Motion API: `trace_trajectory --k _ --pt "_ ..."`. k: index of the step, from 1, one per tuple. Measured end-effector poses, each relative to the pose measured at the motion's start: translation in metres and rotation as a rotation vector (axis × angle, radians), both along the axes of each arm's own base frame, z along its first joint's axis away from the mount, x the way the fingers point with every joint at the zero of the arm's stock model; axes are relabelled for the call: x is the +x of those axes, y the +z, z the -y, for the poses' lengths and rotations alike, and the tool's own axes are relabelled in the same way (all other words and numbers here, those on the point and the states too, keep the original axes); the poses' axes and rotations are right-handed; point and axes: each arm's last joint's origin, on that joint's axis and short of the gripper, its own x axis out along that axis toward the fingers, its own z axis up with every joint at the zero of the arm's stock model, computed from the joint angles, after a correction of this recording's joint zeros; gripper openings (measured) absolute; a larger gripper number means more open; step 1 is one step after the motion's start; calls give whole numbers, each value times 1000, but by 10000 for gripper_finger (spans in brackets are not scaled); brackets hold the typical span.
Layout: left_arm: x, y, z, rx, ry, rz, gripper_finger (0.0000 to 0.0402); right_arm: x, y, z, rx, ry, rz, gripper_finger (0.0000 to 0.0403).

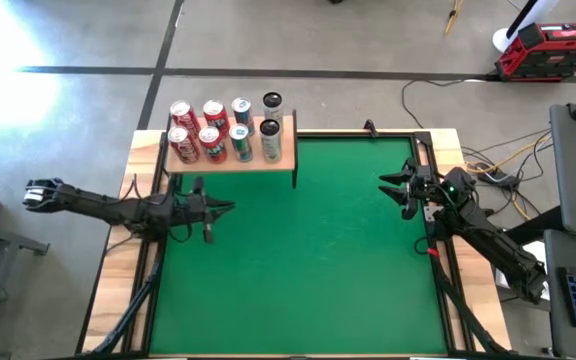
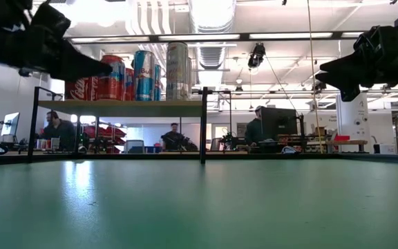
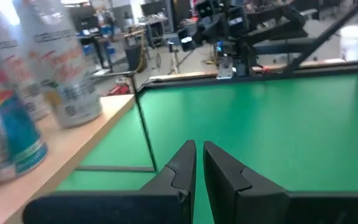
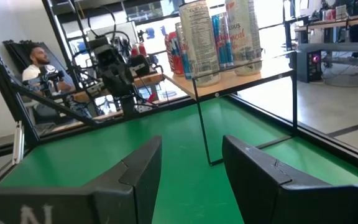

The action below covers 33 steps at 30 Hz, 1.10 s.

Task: Place canned beverage on shelf
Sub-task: Return to Home Position

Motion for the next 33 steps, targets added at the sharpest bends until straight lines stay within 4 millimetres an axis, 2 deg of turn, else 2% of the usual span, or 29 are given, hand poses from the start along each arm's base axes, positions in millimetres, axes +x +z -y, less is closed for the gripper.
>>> trace_trajectory --k 6,10,13,22,33 --pt "-18 -18 -2 -15 11 43 13 0 0 0 0 0 0 162" --pt "-24 -22 -3 -116 32 33 13 0 0 0 0 0 -1 162" --pt "-31 -23 -6 -128 82 29 13 0 0 0 0 0 0 162" --pt "-43 -3 -7 -143 84 209 13 0 0 0 0 0 0 162" --pt "-45 4 -7 -147 81 233 13 0 0 0 0 0 0 162"
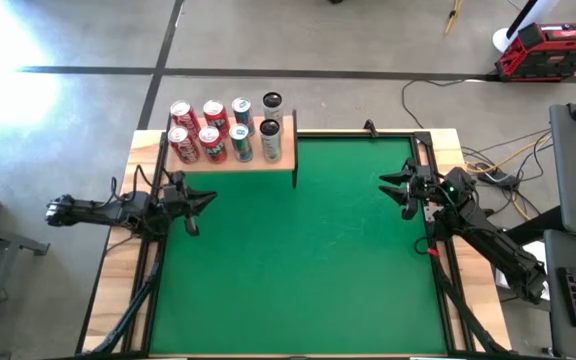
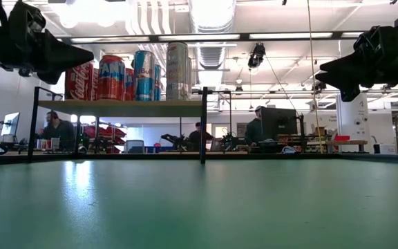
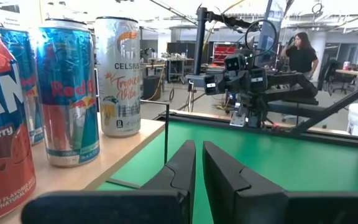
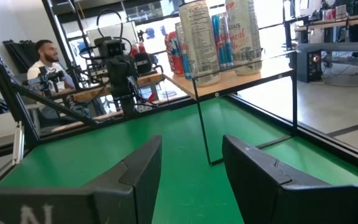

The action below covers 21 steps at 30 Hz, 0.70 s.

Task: Place canned beverage on shelf
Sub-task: Return to Home Position

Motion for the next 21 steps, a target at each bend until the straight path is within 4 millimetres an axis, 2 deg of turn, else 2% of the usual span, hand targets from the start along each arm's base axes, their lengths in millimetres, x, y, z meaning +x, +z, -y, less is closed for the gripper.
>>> trace_trajectory --k 21 --pt "5 -5 1 7 -1 -59 13 0 0 0 0 0 0 162"
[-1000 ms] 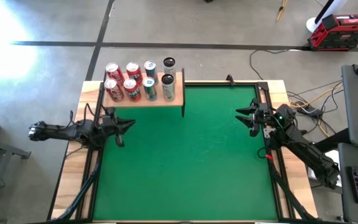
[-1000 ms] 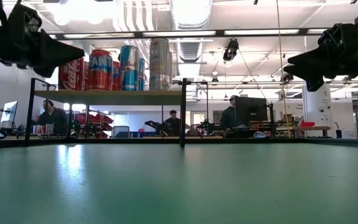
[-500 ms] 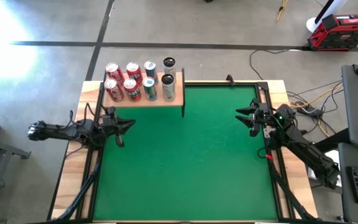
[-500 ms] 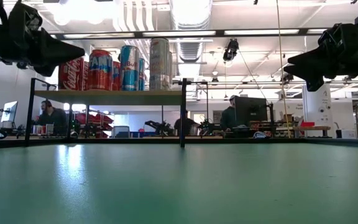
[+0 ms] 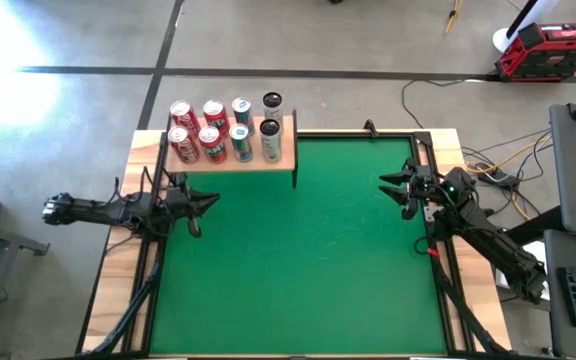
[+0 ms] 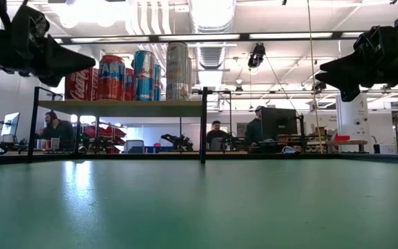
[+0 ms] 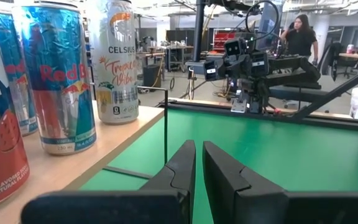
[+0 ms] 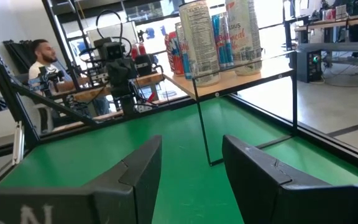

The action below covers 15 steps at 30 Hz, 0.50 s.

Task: Place canned beverage on shelf
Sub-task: Return to Home Position

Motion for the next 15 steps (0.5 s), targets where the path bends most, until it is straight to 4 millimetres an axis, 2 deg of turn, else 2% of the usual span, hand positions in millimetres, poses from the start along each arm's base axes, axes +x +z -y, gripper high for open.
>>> trace_trajectory --k 15 --pt "3 -3 0 4 0 -33 13 0 0 0 0 0 0 162"
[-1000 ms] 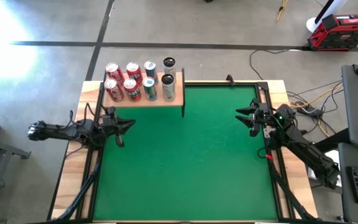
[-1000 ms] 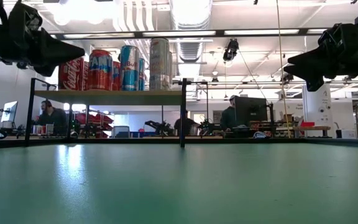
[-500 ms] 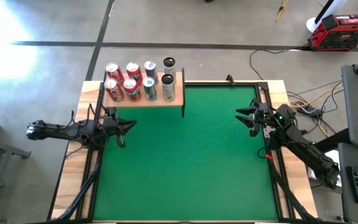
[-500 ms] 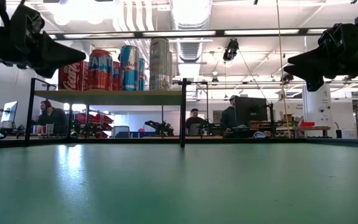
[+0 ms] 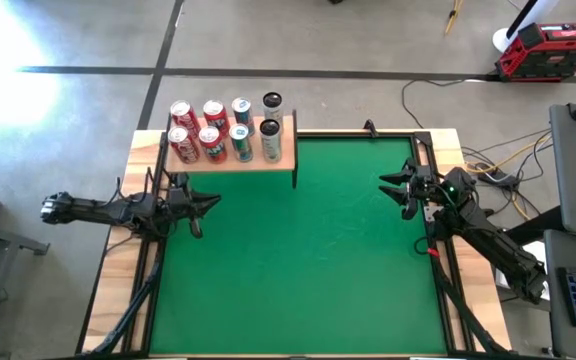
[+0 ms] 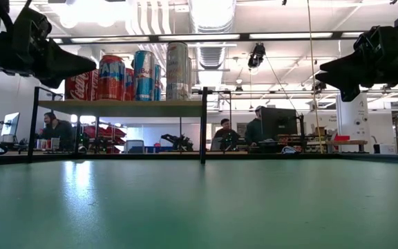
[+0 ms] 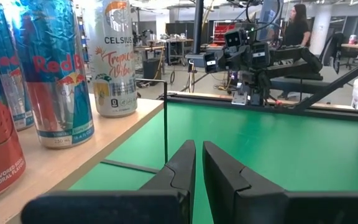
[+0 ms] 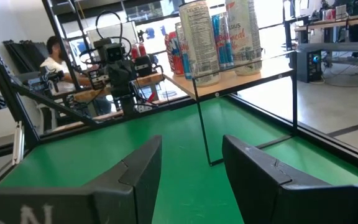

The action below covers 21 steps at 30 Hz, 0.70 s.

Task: Place canned beverage on shelf
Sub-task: Return to Home Position

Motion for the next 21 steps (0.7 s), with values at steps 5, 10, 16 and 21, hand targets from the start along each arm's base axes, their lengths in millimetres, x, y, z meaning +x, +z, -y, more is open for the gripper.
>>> trace_trajectory --k 5,10,16,21 --pt "1 -1 0 1 0 -8 13 0 0 0 0 0 0 162" --pt "1 -2 0 2 0 -18 13 0 0 0 0 0 0 162" --pt "2 -2 0 3 0 -29 13 0 0 0 0 0 0 162" --pt "3 -3 0 5 0 -39 13 0 0 0 0 0 0 162"
